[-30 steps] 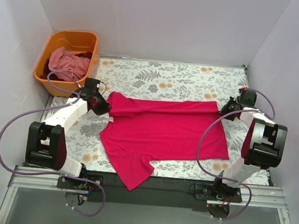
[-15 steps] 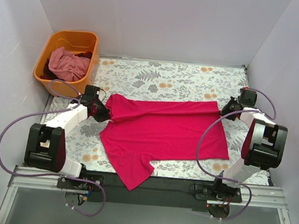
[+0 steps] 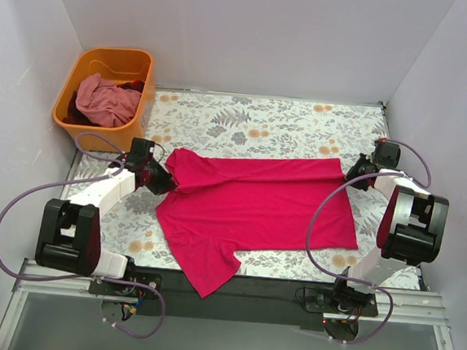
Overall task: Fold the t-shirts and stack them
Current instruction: Fold the tshirt
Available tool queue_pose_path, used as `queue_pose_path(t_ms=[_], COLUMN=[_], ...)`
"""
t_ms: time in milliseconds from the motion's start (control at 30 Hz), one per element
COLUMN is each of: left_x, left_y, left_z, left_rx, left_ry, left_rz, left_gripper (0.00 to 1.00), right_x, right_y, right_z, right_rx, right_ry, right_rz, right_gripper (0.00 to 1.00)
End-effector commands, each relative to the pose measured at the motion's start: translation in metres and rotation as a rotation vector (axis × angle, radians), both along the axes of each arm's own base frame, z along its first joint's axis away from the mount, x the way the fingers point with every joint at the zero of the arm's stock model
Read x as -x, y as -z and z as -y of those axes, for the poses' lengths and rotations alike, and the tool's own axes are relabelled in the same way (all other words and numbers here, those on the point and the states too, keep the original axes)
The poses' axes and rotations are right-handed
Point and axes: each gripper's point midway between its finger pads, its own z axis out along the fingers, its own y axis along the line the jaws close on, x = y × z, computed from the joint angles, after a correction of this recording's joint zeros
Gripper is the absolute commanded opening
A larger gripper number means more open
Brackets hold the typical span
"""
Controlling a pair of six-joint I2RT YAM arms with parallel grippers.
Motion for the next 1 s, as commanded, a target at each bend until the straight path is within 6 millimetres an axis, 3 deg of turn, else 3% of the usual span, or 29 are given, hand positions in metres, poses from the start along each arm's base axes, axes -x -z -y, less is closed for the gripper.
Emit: queue_pose_path(t_ms=[0, 333, 500, 833, 967], left_x=[-0.015, -0.004, 0.000, 0.012, 0.014], left_y=[-0.036, -0.049, -0.065, -0.062, -0.061], left_z=[0.013, 0.032, 0.043, 0.066, 0.065], left_rx=[0.076, 0.156, 0.183, 0.225, 0.217], left_ry=[0.003, -0.013, -0.035, -0.031, -0.048], left_rz=[0.090, 0.090, 0.127, 0.105, 0.110], left_gripper=[0.00, 0.00, 0.00, 0.00, 0.00], right_x=[-0.009, -0.015, -0.015, -0.018, -0.018], right_y=[-0.010, -0.013, -0.010, -0.010, -0.008], right_z=[0.008, 0.008, 0.007, 0.006, 0.005], right_rx=[0.032, 0.029, 0.024, 0.020, 0.017], right_ry=[0.002, -0.007, -0.008, -0.014, -0.018], right_rz=[0.043, 0.054, 0.047, 0.048, 0.044], right_gripper=[0.01, 0.01, 0.01, 0.01, 0.01])
